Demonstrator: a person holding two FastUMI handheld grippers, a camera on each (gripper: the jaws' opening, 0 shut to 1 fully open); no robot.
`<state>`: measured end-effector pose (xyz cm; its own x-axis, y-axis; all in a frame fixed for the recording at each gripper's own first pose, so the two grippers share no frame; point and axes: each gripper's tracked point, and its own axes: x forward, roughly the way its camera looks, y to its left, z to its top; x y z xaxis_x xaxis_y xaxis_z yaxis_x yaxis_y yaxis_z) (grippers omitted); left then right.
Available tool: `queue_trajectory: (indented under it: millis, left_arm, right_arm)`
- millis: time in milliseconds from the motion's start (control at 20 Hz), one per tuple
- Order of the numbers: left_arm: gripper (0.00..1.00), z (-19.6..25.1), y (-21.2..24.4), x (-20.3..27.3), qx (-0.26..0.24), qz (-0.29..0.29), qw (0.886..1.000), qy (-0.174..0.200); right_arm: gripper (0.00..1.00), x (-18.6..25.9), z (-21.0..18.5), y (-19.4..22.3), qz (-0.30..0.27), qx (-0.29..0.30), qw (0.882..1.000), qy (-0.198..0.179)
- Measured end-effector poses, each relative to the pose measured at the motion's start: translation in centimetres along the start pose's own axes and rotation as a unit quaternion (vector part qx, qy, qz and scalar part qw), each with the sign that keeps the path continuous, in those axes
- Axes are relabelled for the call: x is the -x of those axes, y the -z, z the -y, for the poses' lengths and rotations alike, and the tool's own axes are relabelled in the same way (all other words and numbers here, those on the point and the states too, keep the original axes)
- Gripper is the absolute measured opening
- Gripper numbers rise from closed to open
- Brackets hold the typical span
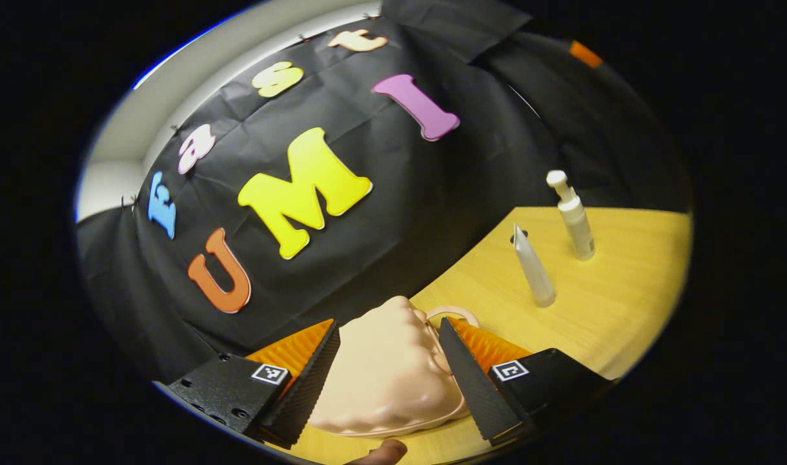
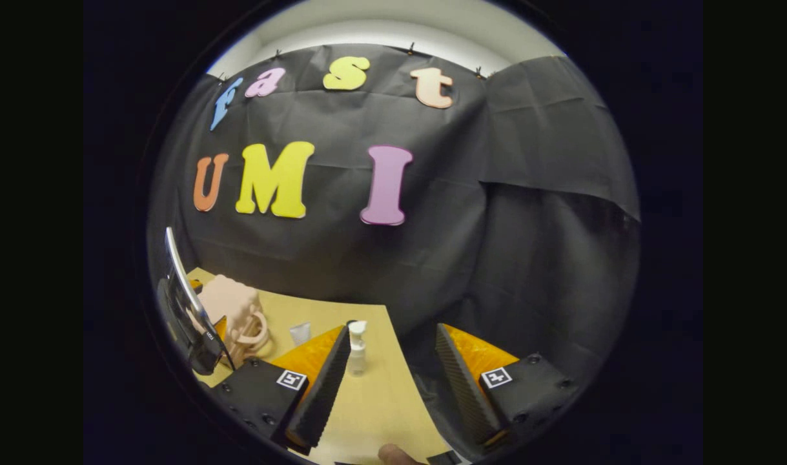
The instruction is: First open the suitcase, pack the skin care products into it, and then close the suitcase.
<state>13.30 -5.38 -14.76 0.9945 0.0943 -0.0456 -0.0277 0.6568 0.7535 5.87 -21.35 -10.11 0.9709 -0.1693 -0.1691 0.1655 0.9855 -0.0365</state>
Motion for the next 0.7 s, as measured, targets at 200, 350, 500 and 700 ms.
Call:
queue_trajectory:
  millis: [200,350,500,700]
  left_arm:
    - [0.97,4.6,1.2,-2.1,-0.183,-0.006,0.983,0.031]
    - [0.96,5.1,2.5,-3.1,-0.232,-0.027,0.972,0.016]
    - [0.93,6.2,4.2,-4.2,-0.29,-0.056,0.955,0.017]
    - [0.82,6.6,5.0,-6.2,-0.33,-0.072,0.941,0.015]
  right_arm:
    - [0.79,-1.9,1.7,1.3,-0.013,-0.011,1.0,-0.016]
    - [0.79,-3.3,1.8,1.8,-0.019,-0.006,0.999,-0.041]
    - [0.8,-4.6,2.1,2.5,-0.025,-0.001,0.998,-0.061]
    - [0.79,-5.7,1.6,3.0,-0.029,0.012,0.996,-0.085]
